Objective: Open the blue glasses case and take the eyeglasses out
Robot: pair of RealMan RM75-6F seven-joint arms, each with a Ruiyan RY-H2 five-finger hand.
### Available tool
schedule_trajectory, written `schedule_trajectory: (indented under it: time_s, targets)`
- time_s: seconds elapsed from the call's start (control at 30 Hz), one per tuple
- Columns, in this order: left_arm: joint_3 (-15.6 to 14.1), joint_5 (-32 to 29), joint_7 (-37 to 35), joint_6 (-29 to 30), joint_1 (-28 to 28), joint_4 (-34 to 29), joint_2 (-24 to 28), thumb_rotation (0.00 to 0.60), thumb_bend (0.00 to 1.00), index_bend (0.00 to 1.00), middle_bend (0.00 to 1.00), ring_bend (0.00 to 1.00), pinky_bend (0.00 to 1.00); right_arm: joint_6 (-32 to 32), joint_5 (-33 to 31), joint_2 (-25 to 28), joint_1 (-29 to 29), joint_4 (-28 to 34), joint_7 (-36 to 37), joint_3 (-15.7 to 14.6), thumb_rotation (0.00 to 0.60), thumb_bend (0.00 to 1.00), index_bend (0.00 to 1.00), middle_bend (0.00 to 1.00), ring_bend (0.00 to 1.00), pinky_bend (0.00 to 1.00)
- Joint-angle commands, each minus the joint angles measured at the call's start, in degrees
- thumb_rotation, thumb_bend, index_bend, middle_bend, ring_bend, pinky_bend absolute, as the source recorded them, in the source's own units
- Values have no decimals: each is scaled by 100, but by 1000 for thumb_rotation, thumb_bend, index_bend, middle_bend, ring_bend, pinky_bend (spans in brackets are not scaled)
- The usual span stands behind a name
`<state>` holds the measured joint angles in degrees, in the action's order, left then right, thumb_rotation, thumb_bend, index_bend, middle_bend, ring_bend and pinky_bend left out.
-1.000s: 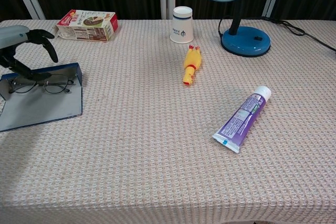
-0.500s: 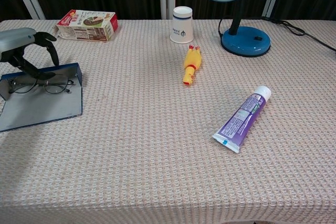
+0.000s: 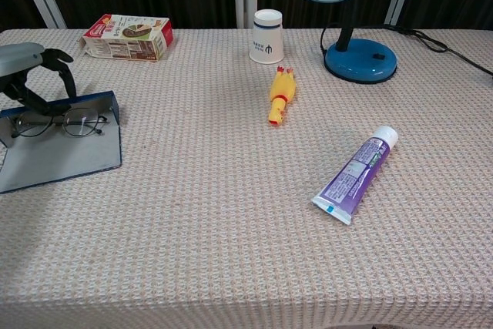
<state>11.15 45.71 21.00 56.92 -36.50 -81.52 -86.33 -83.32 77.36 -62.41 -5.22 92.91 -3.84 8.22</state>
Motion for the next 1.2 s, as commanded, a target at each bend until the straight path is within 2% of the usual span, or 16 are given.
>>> schedule_trajectory:
  time_s: [0.03,0.53,0.83,1.0,1.2]
  targets:
    - [0,-13,2,-16,-6,16,1,600,365,459,36,0,0,6,-4,-3,-2,5,-10,-2,600,235,0,0,0,0]
    - [25,93,-106,5,-6,16,4,600,390,569,48,0,0,44,-34,-36,-5,-56,22,-13,600,235,0,0,0,0]
    - [-170,1222,-135,859,134,114,-204,600,391,587,67,0,0,45,-16,-52,-5,-80,39,-23,600,236,0,0,0,0]
    - [-404,1961,-88,1391,269,407,-447,600,391,593,81,0,0,71,-13,-69,-7,-107,38,-41,600,236,0,0,0,0]
    - [-579,2511,-71,1729,379,877,-710,600,392,594,85,0,0,82,-4,-70,-8,-105,27,-54,600,235,0,0,0,0]
